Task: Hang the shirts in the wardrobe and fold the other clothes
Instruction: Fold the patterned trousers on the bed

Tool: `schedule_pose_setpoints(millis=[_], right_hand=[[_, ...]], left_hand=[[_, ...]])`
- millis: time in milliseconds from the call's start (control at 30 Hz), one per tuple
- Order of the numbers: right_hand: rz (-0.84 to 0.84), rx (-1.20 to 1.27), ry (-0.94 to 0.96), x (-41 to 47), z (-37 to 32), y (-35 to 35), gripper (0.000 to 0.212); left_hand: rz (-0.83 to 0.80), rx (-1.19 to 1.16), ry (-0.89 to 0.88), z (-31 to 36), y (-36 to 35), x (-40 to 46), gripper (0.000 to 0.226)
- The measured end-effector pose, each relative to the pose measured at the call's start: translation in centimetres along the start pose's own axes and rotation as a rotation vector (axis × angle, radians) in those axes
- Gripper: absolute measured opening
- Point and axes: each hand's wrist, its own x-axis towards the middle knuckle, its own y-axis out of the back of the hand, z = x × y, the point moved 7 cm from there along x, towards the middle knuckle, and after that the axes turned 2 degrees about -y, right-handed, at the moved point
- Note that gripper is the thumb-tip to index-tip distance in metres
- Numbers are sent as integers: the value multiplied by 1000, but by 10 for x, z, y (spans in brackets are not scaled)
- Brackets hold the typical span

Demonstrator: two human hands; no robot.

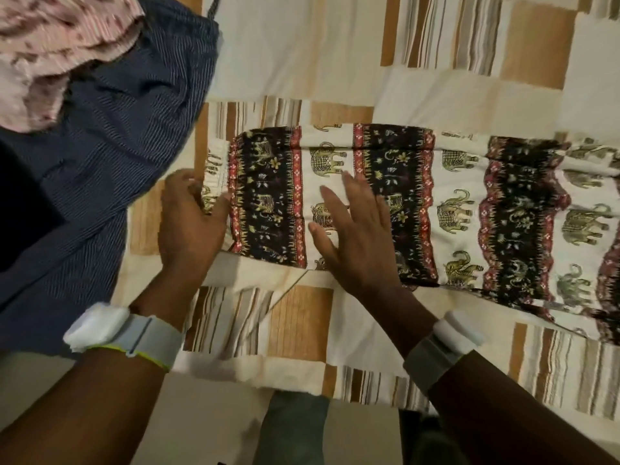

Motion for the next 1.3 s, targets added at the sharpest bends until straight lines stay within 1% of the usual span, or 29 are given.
schedule_pose_setpoints(millis=[67, 100, 133, 200, 267, 300, 367, 433, 500, 600, 667, 700, 733, 767, 833, 867, 933, 1000, 1033, 1100, 1200, 1233, 1300], right_hand=[[-86, -77, -16, 2, 16, -17, 67], [-101, -112, 8, 3, 18, -22, 68], [-104, -141, 26, 0, 22, -24, 69], [-76, -160, 48, -5, 27, -20, 70], [-40, -170, 10, -15, 46, -11, 70], [-28, -195, -35, -24, 73, -2, 70], [-22, -219, -109, -41, 121, 14, 72], [-24, -220, -197, -59, 172, 33, 72], [29, -211, -301, -81, 225, 59, 71], [110, -159, -461, -114, 289, 89, 71], [137, -92, -561, -141, 338, 117, 70], [125, -57, -541, -139, 334, 114, 69], [140, 0, -515, -142, 336, 117, 67], [180, 50, -486, -145, 337, 126, 63], [329, 91, -475, -157, 346, 152, 54], [407, 107, -507, -166, 354, 166, 50], [545, 112, -601, -193, 388, 200, 45], [639, 142, -715, -213, 420, 218, 40], [678, 175, -810, -224, 437, 223, 39], [758, 289, -1026, -247, 467, 229, 34], [854, 531, -1288, -279, 508, 226, 19], [873, 637, -1346, -284, 514, 220, 22], [882, 843, -1435, -295, 527, 207, 39]], left_hand=[[118, 168, -157, 33, 5, -12, 54], [109, 182, -271, 55, -1, -19, 53], [36, 156, -409, 80, -17, -30, 51], [-189, 132, -637, 118, -57, -55, 53], [-386, 217, -748, 134, -99, -77, 58], [-455, 289, -775, 142, -124, -87, 62], [-484, 416, -763, 144, -151, -92, 68], [-445, 390, -698, 145, -161, -87, 66], [-384, 362, -615, 149, -166, -83, 63], [-276, 383, -441, 155, -168, -79, 63], [-252, 379, -408, 194, -192, -100, 68], [-250, 382, -424, 198, -191, -101, 70], [-260, 417, -509, 217, -200, -110, 71], [-291, 457, -631, 236, -215, -124, 70], [-388, 472, -834, 277, -250, -159, 69], [-440, 461, -894, 296, -268, -177, 70], [-519, 433, -990, 339, -308, -216, 74], [-572, 429, -1017, 367, -336, -237, 76], [-585, 408, -1010, 379, -346, -244, 76], [-559, 312, -994, 407, -353, -256, 72], [-432, 163, -1090, 463, -355, -280, 57], [-406, 135, -1139, 477, -355, -287, 52], [-426, 119, -1241, 502, -366, -308, 48]])
